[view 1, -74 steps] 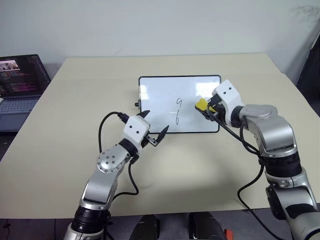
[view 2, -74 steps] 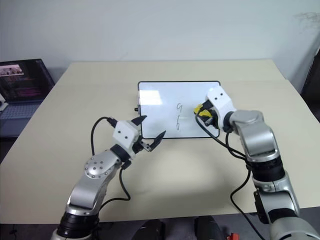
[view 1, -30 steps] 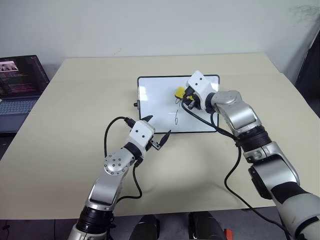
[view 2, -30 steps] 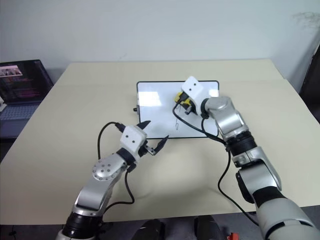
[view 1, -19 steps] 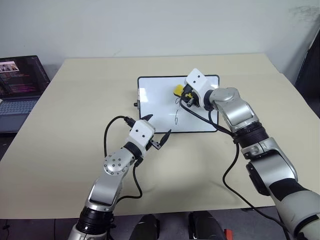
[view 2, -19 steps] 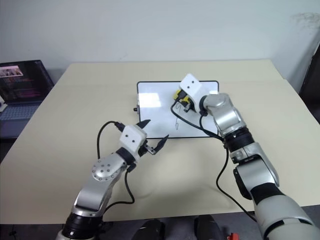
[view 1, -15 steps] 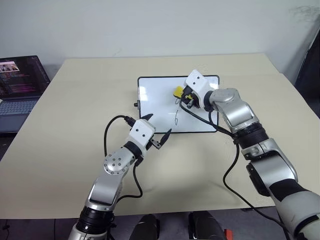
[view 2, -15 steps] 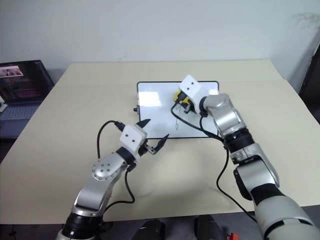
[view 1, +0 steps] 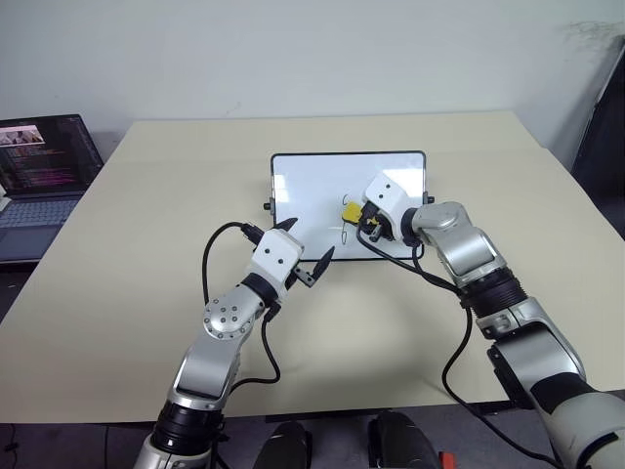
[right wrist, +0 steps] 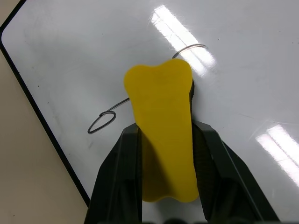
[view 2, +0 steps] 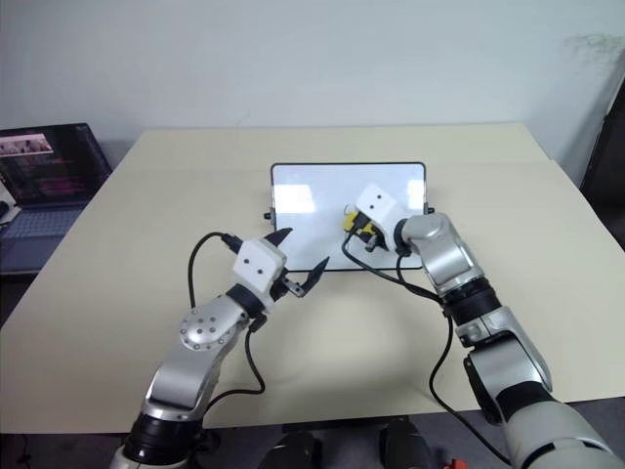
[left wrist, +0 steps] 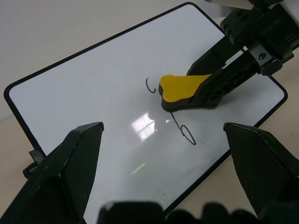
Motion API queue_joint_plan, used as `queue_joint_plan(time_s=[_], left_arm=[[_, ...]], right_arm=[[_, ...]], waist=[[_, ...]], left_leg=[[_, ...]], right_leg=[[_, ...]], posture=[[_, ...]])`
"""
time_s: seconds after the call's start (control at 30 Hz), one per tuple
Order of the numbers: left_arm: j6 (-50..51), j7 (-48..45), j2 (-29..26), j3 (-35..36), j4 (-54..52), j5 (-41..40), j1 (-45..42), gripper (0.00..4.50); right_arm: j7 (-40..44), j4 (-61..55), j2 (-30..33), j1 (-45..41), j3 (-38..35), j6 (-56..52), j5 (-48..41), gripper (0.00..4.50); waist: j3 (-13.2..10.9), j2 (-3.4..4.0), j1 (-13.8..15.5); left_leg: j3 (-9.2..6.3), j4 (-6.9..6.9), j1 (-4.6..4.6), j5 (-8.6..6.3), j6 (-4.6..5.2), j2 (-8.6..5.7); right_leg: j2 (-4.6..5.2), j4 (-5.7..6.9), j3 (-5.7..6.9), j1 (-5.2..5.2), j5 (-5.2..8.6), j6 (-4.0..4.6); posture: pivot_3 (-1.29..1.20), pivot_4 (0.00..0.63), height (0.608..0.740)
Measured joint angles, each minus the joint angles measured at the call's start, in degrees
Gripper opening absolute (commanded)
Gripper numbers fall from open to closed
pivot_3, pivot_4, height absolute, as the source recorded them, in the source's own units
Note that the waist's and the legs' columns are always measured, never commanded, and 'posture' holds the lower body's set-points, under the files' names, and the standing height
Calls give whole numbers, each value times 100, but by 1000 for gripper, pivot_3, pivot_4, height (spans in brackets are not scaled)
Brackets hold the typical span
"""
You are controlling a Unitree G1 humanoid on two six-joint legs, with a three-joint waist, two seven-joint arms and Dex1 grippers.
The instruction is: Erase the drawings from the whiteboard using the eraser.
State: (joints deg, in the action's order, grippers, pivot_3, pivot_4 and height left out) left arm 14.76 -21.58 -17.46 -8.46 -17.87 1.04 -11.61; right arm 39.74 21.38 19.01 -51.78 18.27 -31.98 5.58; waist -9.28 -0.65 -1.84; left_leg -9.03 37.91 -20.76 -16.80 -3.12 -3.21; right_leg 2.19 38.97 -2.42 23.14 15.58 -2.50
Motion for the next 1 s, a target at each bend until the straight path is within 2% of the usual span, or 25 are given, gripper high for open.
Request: queue_joint_plan(time_s=[0.17, 0.67, 1.0], left_arm=[[-1, -3, 10, 0, 1, -4, -39, 4500], [-2, -28, 35, -6, 7, -2, -121, 4500], [0, -19, 77, -6, 7, 1, -118, 4500]], right_arm=[[-11, 37, -22, -46, -17, -43, -6, 1144], [-328, 1103, -509, -941, -139, 270, -4, 1144], [-344, 1199, -603, -1016, -140, 320, -5, 1144]], waist=[[0, 0, 0], [-2, 2, -14], [-3, 3, -13]], left_leg=[[-1, 0, -1, 0, 0, 0], [1, -5, -4, -1, 0, 2], [-1, -8, -7, -1, 0, 2]], right_leg=[[1, 0, 0, 1, 0, 0], [0, -2, -2, 10, -2, 3], [0, -5, -1, 12, -2, 2]], posture=[[0, 150, 740], [0, 150, 740], [0, 150, 740]])
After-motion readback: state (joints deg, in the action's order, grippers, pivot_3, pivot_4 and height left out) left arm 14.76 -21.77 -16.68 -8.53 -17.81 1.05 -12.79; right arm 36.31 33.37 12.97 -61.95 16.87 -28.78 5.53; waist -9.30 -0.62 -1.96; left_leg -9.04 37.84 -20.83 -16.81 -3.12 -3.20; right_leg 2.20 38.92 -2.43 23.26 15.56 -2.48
